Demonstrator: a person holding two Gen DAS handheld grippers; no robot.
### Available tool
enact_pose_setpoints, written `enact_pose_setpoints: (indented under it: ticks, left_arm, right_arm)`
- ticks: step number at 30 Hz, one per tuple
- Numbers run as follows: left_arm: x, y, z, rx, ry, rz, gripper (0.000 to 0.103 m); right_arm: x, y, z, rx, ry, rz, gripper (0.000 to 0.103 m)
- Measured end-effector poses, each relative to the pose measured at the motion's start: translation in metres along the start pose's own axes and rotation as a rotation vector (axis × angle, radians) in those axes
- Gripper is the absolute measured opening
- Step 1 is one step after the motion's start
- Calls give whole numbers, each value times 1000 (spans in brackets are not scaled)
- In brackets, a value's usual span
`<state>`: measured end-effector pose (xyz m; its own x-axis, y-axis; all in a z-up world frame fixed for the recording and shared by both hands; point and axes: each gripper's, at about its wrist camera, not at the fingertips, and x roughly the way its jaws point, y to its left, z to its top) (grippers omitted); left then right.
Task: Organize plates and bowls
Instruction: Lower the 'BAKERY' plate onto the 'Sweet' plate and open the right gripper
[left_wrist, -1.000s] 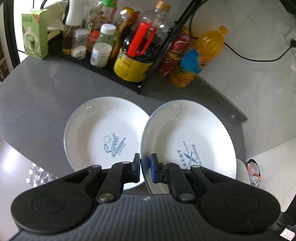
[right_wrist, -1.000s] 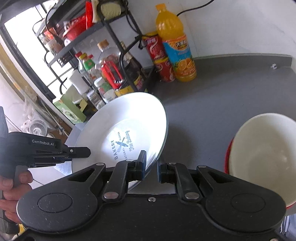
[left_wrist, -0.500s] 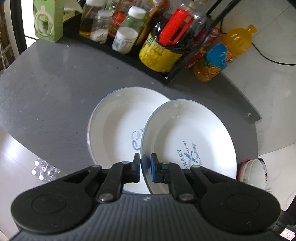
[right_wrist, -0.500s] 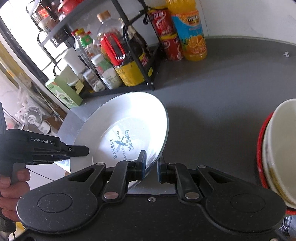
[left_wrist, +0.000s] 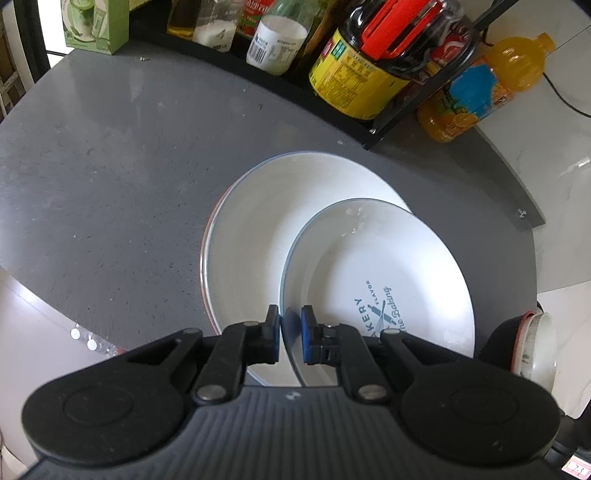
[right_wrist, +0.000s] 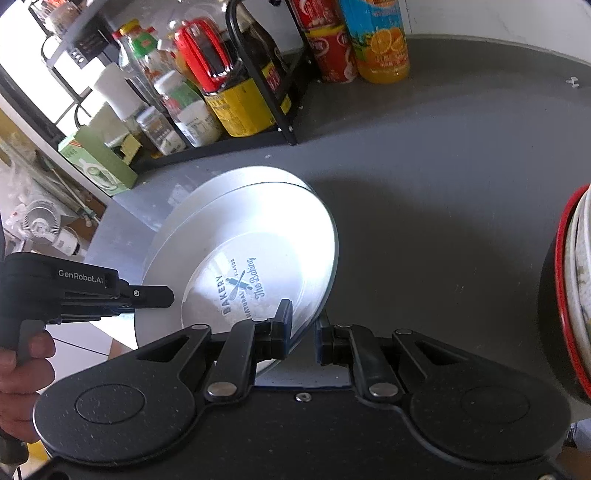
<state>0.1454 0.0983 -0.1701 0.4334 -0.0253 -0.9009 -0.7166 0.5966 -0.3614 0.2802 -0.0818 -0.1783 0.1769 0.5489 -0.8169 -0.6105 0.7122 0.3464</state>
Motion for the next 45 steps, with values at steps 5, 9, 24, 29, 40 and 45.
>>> enact_pose_setpoints:
  ticks: [5, 9, 24, 29, 40, 45]
  left_arm:
    - [12, 8, 5, 6, 30, -8, 10]
    - [19, 8, 10, 32, 46, 4, 11]
    - [27, -11, 9, 209, 60, 98, 15]
    - [29, -11, 10, 212, 68, 116, 16]
    - [27, -15, 6, 261, 42, 173, 15]
    - [22, -18, 3, 278, 28, 202, 15]
  right_arm:
    - [5, 9, 2, -17, 12, -33, 12]
    - [9, 14, 3, -26, 13, -58, 13]
    - [8, 18, 0, 0, -2, -75, 21]
    - [2, 7, -1, 62, -21, -57, 18]
    - [13, 27, -6, -32, -22, -92, 13]
    - [14, 34, -5, -71, -27, -123, 13]
